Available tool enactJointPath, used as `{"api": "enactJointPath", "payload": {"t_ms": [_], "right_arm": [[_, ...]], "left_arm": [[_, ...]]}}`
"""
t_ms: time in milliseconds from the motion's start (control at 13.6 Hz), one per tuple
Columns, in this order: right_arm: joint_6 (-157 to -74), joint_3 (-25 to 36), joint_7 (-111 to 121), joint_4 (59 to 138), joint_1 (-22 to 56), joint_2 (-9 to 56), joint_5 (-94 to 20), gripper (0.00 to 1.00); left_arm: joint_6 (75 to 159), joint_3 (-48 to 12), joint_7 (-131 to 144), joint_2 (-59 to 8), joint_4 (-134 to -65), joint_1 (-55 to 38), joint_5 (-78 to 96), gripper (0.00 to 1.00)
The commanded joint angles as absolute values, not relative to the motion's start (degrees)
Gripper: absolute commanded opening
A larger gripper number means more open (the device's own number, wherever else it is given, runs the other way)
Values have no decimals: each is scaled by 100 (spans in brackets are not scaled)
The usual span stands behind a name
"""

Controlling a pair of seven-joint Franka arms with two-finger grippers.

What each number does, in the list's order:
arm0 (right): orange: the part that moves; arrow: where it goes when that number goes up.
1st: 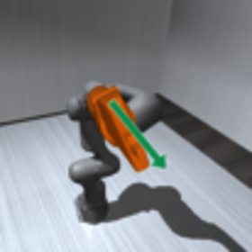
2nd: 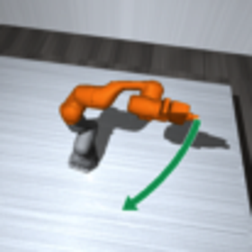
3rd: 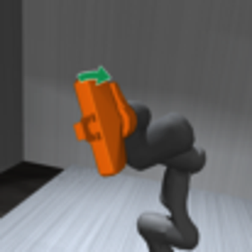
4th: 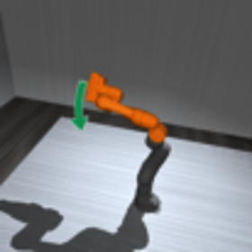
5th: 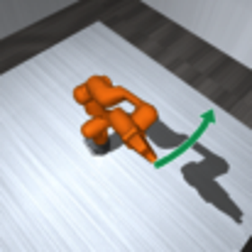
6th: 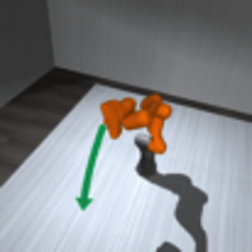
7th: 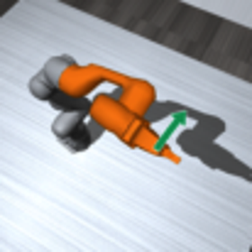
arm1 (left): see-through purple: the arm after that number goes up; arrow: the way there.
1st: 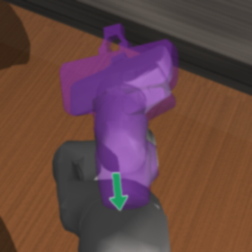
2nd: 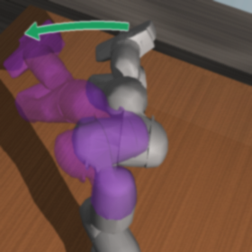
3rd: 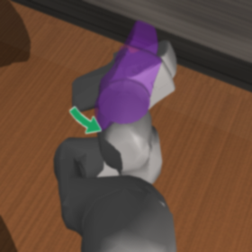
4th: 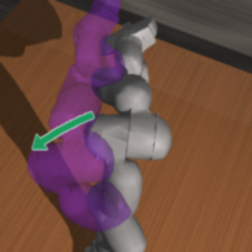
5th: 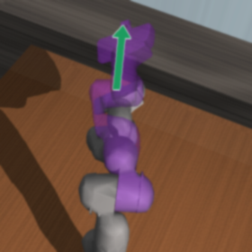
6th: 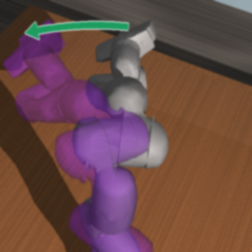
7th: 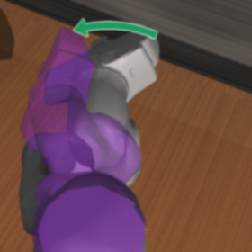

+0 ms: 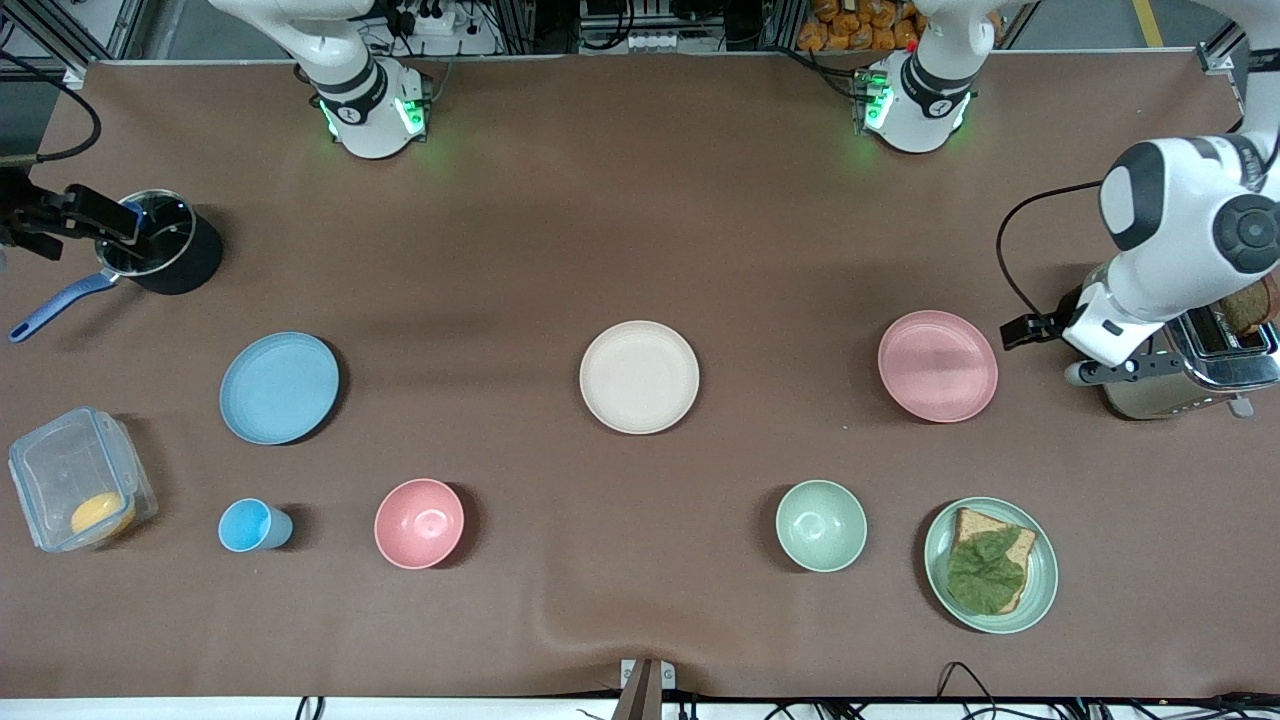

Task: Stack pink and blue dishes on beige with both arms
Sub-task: 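Reach the left gripper down to the rim of the pink plate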

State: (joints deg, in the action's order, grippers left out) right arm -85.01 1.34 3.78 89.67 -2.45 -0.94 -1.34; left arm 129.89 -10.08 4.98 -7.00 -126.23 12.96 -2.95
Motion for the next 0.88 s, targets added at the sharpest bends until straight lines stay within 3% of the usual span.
{"api": "enactJointPath", "payload": {"t_ms": [0, 366, 440, 660, 806], "right_arm": [[-8508, 62, 378, 8956, -308, -97, -105, 100], [-8543, 62, 369, 9009, -290, -97, -105, 100], [-8543, 62, 369, 9009, -290, -97, -105, 100], [-8613, 62, 369, 9061, -290, -70, -105, 100], [-8806, 62, 369, 9298, -290, -70, -105, 100]], "left_arm": [[13665, -1055, 378, -1114, -12806, 1590, -255, 100], [14457, -1055, 369, -1774, -12850, 1600, -255, 100], [14589, -1055, 369, -1871, -12850, 1608, -255, 96], [14844, -1055, 378, -2065, -12911, 1617, -255, 69], [14906, -1055, 369, -2144, -12929, 1608, -255, 44]]}}
